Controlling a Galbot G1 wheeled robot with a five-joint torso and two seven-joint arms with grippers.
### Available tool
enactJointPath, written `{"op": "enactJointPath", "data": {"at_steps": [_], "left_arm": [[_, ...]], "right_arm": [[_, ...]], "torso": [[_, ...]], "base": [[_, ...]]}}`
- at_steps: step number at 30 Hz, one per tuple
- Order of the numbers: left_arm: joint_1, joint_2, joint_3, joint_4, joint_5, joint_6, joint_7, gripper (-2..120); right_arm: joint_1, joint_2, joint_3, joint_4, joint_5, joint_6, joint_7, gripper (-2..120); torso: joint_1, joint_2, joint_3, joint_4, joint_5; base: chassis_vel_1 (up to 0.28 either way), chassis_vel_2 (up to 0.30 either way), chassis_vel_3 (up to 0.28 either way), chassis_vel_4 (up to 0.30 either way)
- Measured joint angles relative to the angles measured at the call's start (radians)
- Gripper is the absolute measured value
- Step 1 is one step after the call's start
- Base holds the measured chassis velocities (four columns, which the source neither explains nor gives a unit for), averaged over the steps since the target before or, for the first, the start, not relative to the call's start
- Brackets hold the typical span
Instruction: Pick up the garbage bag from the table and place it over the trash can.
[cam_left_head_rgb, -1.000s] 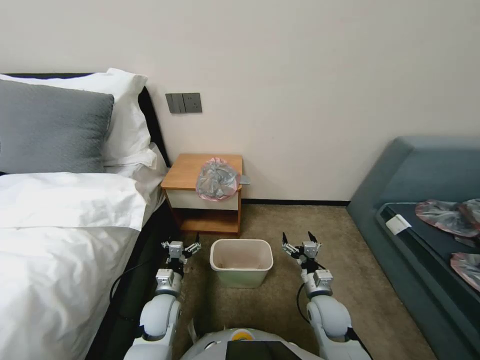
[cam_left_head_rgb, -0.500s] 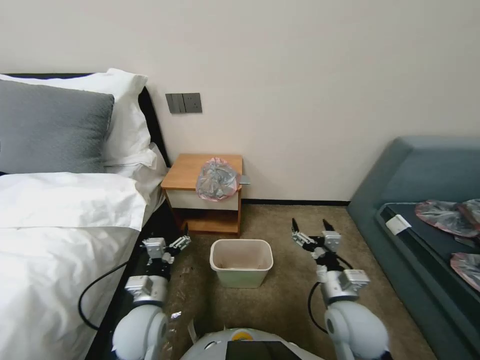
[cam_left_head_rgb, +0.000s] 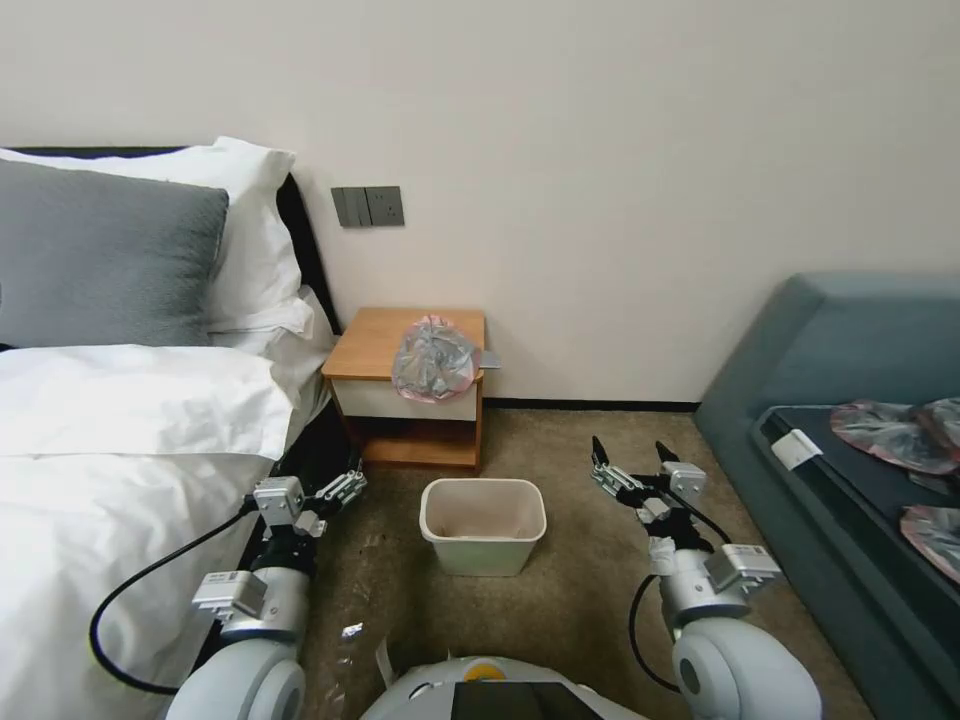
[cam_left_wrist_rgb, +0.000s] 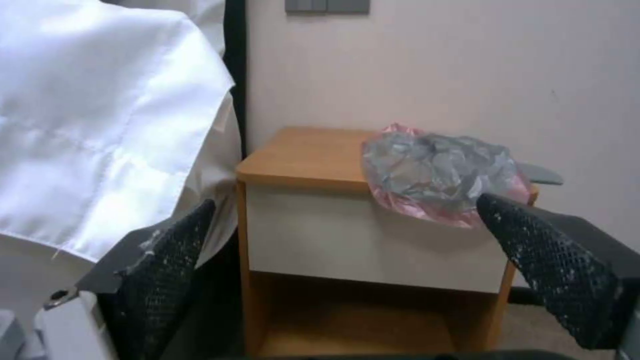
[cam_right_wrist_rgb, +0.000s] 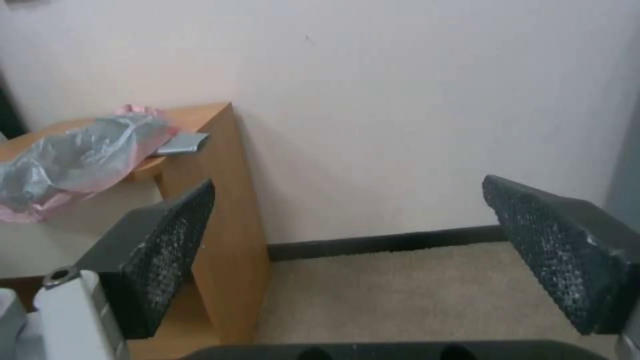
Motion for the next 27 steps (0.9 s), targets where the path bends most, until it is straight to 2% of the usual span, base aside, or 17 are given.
{"op": "enactJointPath", "data": {"at_steps": [6, 9, 14, 21, 27], "left_arm": [[0.0, 0.004, 0.005, 0.003, 0.0, -0.006, -0.003, 100], [0.001, 0.019, 0.008, 0.005, -0.006, -0.01, -0.01, 100], [0.004, 0.033, 0.009, 0.006, -0.009, -0.011, -0.012, 100], [0.01, 0.025, -0.002, 0.007, -0.024, -0.016, -0.012, 100], [0.015, 0.015, -0.008, 0.008, -0.027, -0.016, -0.018, 100]], "right_arm": [[0.031, -0.02, -0.004, -0.003, 0.114, 0.012, 0.031, 100], [0.069, -0.043, -0.008, -0.006, 0.255, 0.019, 0.069, 100], [0.105, -0.081, -0.011, -0.032, 0.388, 0.022, 0.11, 100], [0.219, -0.203, -0.016, -0.126, 0.608, 0.011, 0.169, 100], [0.302, -0.28, -0.021, -0.214, 0.716, 0.004, 0.187, 100]], "torso": [[0.0, 0.0, 0.0, -0.0001, 0.0], [0.0, 0.0, 0.0, 0.0004, 0.0], [0.0, 0.0, 0.0, 0.0, 0.0001], [0.0, 0.0, 0.0, 0.0001, 0.0001], [0.0, 0.0, 0.0, 0.0001, 0.0002]], "base": [[0.0, 0.0, 0.0, 0.0], [0.0, 0.0, 0.0, 0.0], [0.0, 0.0, 0.0, 0.0], [0.0, 0.0, 0.0, 0.0], [0.0, 0.0, 0.0, 0.0]]}}
